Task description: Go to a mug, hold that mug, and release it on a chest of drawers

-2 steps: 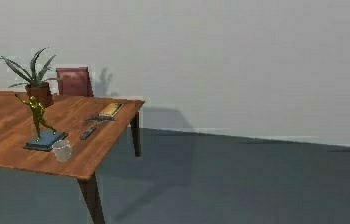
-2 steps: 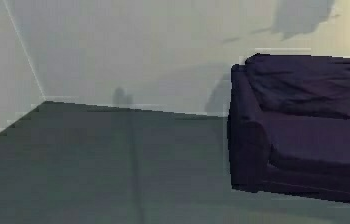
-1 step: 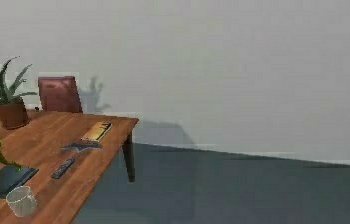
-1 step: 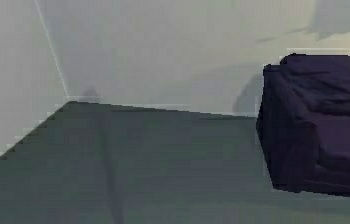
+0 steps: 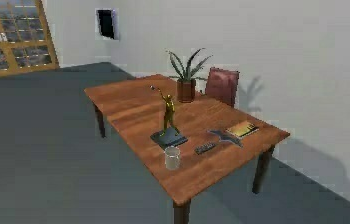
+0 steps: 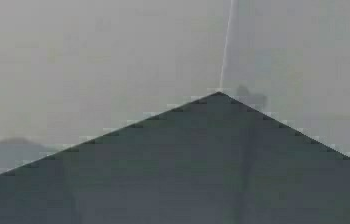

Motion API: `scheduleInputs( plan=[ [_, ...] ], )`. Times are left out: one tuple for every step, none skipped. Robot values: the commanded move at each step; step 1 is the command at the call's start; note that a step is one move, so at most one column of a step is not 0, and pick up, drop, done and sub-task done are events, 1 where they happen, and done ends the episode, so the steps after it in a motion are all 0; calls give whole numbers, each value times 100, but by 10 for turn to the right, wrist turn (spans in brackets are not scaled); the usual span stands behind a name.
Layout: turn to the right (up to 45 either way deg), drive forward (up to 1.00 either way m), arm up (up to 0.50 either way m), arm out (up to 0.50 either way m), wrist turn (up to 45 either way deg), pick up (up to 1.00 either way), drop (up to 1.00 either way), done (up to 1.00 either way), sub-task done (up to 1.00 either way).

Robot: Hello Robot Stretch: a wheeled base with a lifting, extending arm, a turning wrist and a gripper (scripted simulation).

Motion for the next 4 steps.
scheduleInputs(
  plan=[
    [-450, 0, 0, 0, 0, 0, 0, 0, 0],
    [-390, 0, 0, 0, 0, 0, 0, 0, 0],
    [450, 0, 0, 0, 0, 0, 0, 0, 0],
    [30, 0, 0, 0, 0, 0, 0, 0, 0]
  ],
)
